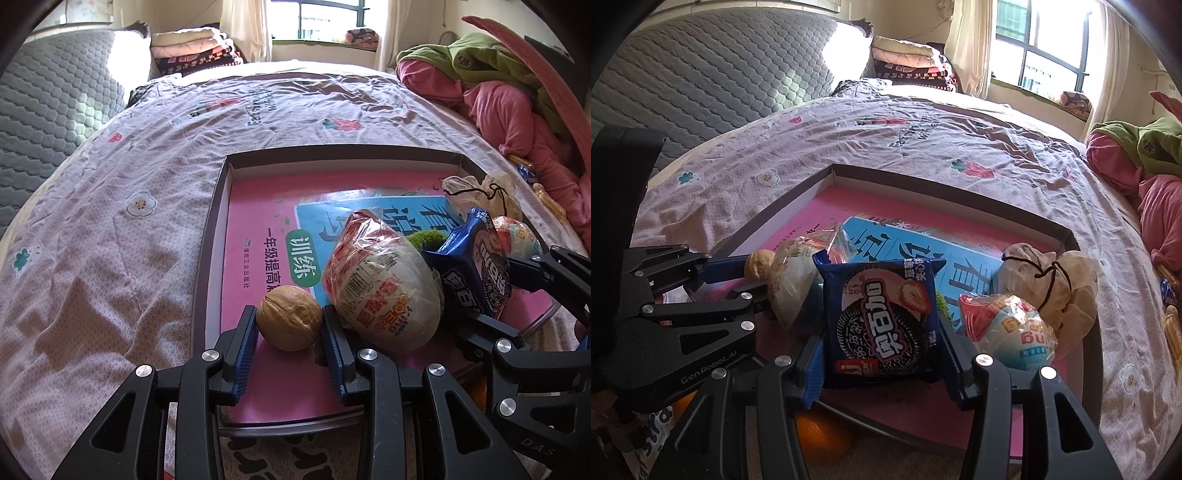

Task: Organize objects
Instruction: 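Open the left tool to release the walnut while the right tool releases the snack bag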

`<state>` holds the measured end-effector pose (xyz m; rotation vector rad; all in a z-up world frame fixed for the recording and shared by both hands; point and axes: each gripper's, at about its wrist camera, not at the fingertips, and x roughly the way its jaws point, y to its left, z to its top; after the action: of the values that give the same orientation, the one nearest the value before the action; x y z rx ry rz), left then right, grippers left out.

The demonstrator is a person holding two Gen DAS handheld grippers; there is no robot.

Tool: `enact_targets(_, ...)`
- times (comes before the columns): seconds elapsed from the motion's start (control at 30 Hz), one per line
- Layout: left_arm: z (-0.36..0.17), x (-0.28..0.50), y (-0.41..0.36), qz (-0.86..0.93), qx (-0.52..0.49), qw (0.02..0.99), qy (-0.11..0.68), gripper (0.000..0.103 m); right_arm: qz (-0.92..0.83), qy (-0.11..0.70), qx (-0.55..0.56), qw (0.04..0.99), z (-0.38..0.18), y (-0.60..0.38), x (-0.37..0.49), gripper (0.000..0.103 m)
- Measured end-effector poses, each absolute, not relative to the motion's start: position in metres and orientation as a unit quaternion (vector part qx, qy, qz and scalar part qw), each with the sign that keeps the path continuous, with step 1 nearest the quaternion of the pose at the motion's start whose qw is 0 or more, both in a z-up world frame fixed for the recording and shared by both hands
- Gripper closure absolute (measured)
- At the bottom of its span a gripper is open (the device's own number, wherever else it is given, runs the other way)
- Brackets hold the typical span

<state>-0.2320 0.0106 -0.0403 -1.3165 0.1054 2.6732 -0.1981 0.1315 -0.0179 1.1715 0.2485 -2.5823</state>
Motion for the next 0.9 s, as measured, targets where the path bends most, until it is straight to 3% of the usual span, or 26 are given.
enact_targets(0.53,-0.038,-0.229,0.019,0.893,-0.444,0.063,0.041,0.067,-0.897,0.089,0.410,0.141,-0.017,0.136,-0.197,0.050)
enact_targets(0.77,-0.037,-0.229,0.021,0.892,-0.446,0.061,0.040,0.067,-0.900,0.086,0.407,0.129,-0.013,0.145,-0.195,0.039)
enact_targets(0.9,-0.036,-0.228,0.020,0.891,-0.448,0.062,0.040,0.065,-0.901,0.085,0.407,0.126,-0.012,0.149,-0.195,0.038)
